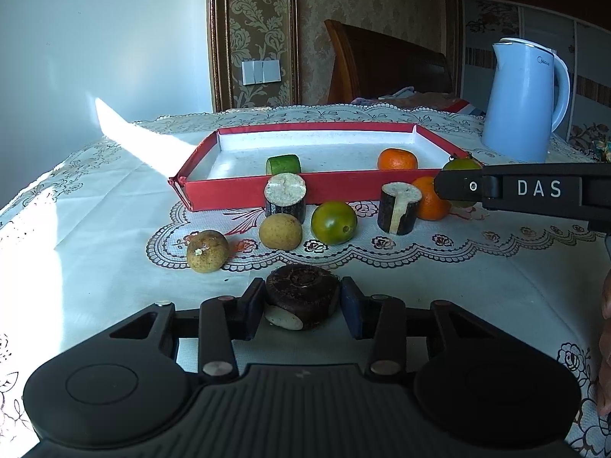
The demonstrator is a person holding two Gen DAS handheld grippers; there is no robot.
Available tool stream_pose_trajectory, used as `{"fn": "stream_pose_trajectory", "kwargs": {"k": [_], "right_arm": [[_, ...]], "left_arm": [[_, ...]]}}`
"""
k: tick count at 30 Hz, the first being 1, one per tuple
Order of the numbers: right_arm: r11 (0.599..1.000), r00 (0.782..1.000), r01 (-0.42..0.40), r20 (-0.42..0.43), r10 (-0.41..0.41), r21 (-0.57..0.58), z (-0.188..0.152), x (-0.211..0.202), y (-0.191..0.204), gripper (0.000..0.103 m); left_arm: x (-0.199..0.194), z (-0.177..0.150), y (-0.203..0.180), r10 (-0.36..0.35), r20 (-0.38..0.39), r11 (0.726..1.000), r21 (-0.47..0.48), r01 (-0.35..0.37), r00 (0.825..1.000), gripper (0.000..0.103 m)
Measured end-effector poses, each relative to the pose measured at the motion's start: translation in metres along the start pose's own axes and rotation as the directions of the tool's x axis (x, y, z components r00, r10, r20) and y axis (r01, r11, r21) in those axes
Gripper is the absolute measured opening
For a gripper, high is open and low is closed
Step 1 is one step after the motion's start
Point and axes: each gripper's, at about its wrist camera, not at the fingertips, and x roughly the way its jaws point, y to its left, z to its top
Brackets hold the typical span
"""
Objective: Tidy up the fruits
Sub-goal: 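Carry the dark fruit over the tray with the left tool while the right holds the green fruit above it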
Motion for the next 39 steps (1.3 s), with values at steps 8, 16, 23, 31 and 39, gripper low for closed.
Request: {"fn": "stream_pose_trajectory", "kwargs": {"k": [8, 16, 23, 31, 39], "right_arm": [[1.000, 1.000, 0.003, 0.006, -0.003, -0.008, 0.001, -0.002, 0.003, 0.030], [1.000, 1.000, 0.002, 0.016, -0.002, -0.029, 0.009, -0.002, 0.007, 0.030], [0.997, 0.999, -0.004, 0.040, 0.007, -0.076, 0.031, 0.006, 0.010, 0.030], [0.997, 1.000, -0.015, -0.006, 0.014, -0.077, 0.054, 0.041, 0.005, 0.030], [0.997, 0.997, 0.072, -0.010, -0.073, -0.027, 0.059, 0.052, -0.040, 0.030]], "left_arm": [[-0.004, 0.004, 0.001, 0.011, 0.020, 1.000, -0.016, -0.010, 1.000, 0.041], [-0.011, 0.021, 0.006, 0.038, 0.079, 0.998, -0.044, -0.034, 0.996, 0.041], [-0.003, 0.050, 0.015, 0.092, 0.139, 0.994, -0.064, -0.084, 0.986, 0.041], [0.022, 0.083, 0.023, 0.147, 0.172, 0.987, -0.093, -0.133, 0.974, 0.041], [0.045, 0.096, 0.003, 0.091, 0.150, 0.994, -0.068, -0.082, 0.984, 0.041]]}}
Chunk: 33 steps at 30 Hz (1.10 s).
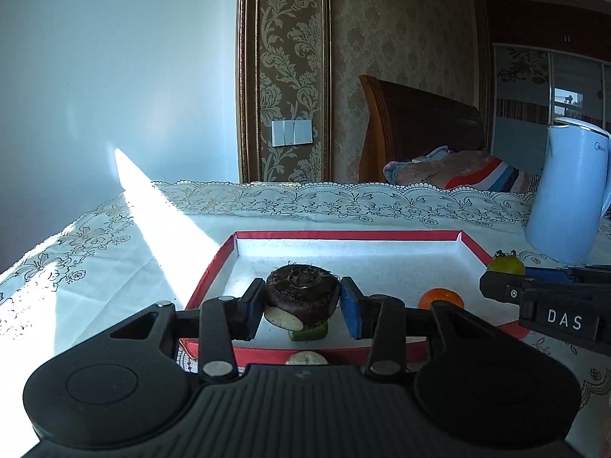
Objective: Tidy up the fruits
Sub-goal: 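Carry the dark fruit over the tray with the left tool while the right holds the green fruit above it, then open the left tool to drop the dark fruit while the right tool releases the green fruit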
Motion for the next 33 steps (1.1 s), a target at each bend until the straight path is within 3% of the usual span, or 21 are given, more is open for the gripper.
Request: {"fn": "stream_pose_trajectory", "kwargs": {"k": [6, 19, 33], "right_arm": [[1.000, 0.998, 0.027, -0.050, -0.027, -0.004, -0.005, 0.018, -0.023, 0.030], [0.997, 0.993, 0.025, -0.110, -0.033, -0.070, -0.012, 0.045, -0.014, 0.030], [0.998, 0.991, 0.053, -0.122, -0.056, -0.029, -0.014, 0.053, -0.013, 0.030]], "left_arm": [[0.021, 0.005, -0.020, -0.005, -0.019, 1.000, 0.003, 0.005, 1.000, 0.041], [0.061, -0.004, -0.036, -0.013, -0.112, 1.000, 0.008, 0.014, 0.994, 0.041], [0.063, -0.007, -0.044, 0.006, -0.094, 1.000, 0.020, -0.004, 0.996, 0.041]]}}
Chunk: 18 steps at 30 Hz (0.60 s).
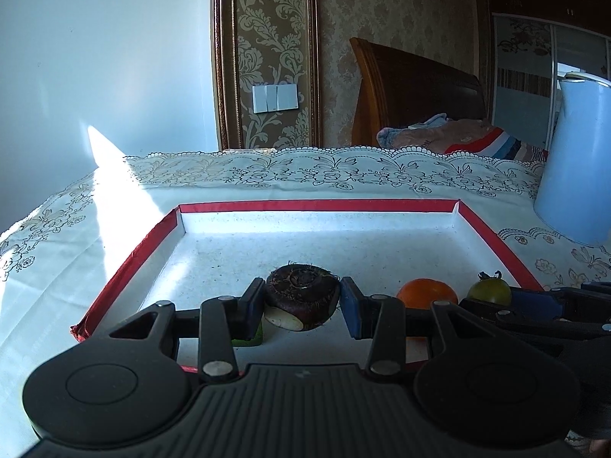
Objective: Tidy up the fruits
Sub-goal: 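Open the left tool to drop the dark fruit while the right tool releases the green fruit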
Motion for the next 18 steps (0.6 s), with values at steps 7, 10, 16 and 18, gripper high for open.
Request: {"fn": "stream_pose_trajectory", "kwargs": {"k": [7, 10, 16, 18], "right_arm": [[1.000, 1.000, 0.001, 0.005, -0.001, 0.015, -0.0008, 0.0009, -0.0009, 0.030], [1.000, 1.000, 0.002, 0.006, -0.002, 0.028, -0.0007, 0.0021, -0.0024, 0.030], [0.999, 1.000, 0.007, 0.012, -0.008, 0.053, 0.0031, 0.0059, 0.0004, 0.030], [0.999, 1.000, 0.005, 0.012, -0.006, 0.049, 0.0032, 0.0061, 0.0026, 0.030]], "left_arm": [[0.0011, -0.0024, -0.0046, 0.011, 0.009, 1.000, 0.021, -0.012, 1.000, 0.041], [0.0014, -0.0032, -0.0059, 0.011, 0.012, 1.000, 0.026, -0.012, 1.000, 0.041], [0.0022, -0.0051, -0.0085, 0.014, 0.016, 0.999, 0.037, -0.014, 1.000, 0.041], [0.0023, -0.0053, -0.0080, 0.014, 0.016, 0.999, 0.034, -0.015, 1.000, 0.042]]}}
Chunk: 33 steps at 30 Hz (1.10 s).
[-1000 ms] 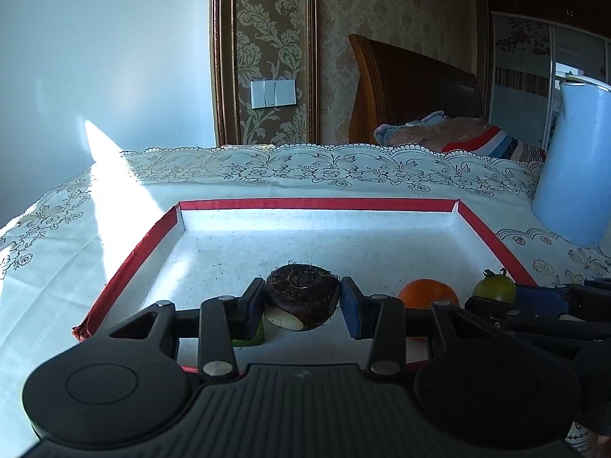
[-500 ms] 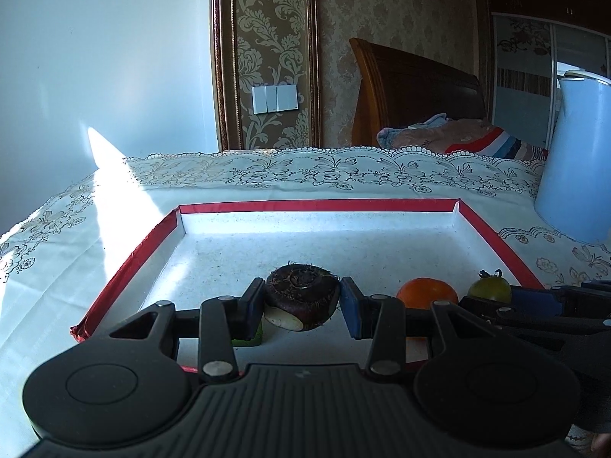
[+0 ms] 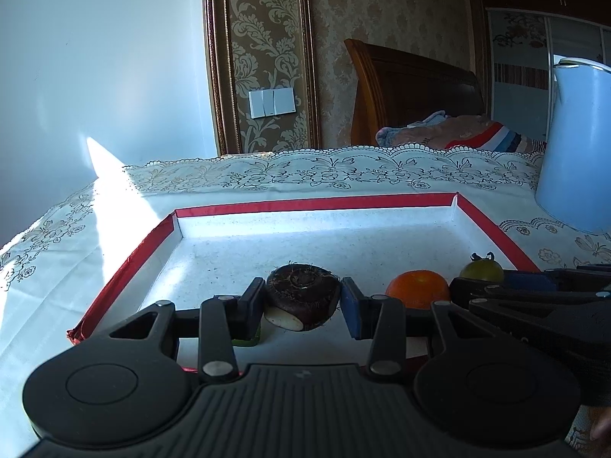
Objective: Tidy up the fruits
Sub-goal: 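Open the left tool to drop the dark fruit while the right tool releases the green fruit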
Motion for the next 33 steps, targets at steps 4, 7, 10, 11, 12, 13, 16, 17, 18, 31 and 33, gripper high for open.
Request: {"fn": "stream_pose_trajectory", "kwargs": {"k": [4, 7, 10, 11, 12, 13, 16, 17, 18, 31, 33], "right_arm": [[1.000, 1.000, 0.004, -0.004, -0.004, 0.010, -0.001, 0.001, -0.002, 0.030], [1.000, 1.000, 0.005, -0.005, -0.005, 0.009, -0.001, 0.001, -0.002, 0.031], [1.000, 1.000, 0.009, 0.001, -0.009, 0.011, -0.002, 0.000, -0.002, 0.031], [1.000, 1.000, 0.009, 0.003, -0.009, 0.013, -0.002, -0.001, -0.002, 0.031], [1.000, 1.000, 0.008, 0.002, -0.008, 0.015, -0.002, -0.001, -0.002, 0.031], [1.000, 1.000, 0.009, 0.002, -0.009, 0.017, -0.002, -0.001, -0.003, 0.031], [1.000, 1.000, 0.011, 0.000, -0.011, 0.019, -0.002, 0.000, -0.003, 0.032], [1.000, 1.000, 0.012, 0.004, -0.012, 0.021, -0.002, -0.001, -0.003, 0.034], [1.000, 1.000, 0.016, 0.012, -0.017, 0.021, -0.002, -0.002, -0.003, 0.037], [0.999, 0.998, 0.036, 0.046, -0.037, 0.030, -0.003, -0.008, -0.005, 0.040], [0.999, 0.997, 0.044, 0.066, -0.046, 0.030, -0.003, -0.011, -0.006, 0.040]], "left_arm": [[-0.001, 0.000, 0.000, 0.000, 0.001, 1.000, -0.002, 0.000, 1.000, 0.042], [0.000, 0.000, 0.001, -0.003, -0.001, 1.000, -0.003, 0.003, 1.000, 0.042], [-0.001, 0.000, 0.000, -0.003, -0.001, 1.000, -0.002, 0.003, 1.000, 0.042], [-0.001, 0.000, 0.000, -0.003, 0.000, 1.000, -0.002, 0.003, 1.000, 0.042], [-0.001, 0.000, 0.000, -0.002, 0.000, 1.000, -0.004, 0.002, 1.000, 0.043], [-0.001, 0.000, 0.000, -0.002, 0.000, 1.000, -0.005, 0.002, 1.000, 0.043], [-0.001, 0.000, 0.000, -0.002, 0.001, 1.000, -0.006, 0.002, 1.000, 0.043], [-0.001, 0.000, 0.000, -0.001, 0.001, 1.000, -0.006, 0.001, 1.000, 0.043], [-0.001, 0.000, 0.000, 0.001, 0.001, 1.000, -0.006, -0.001, 1.000, 0.043], [-0.003, 0.000, 0.003, 0.009, 0.007, 1.000, -0.008, -0.009, 1.000, 0.044], [-0.005, 0.001, 0.006, 0.008, 0.009, 1.000, -0.022, -0.007, 1.000, 0.044]]}}
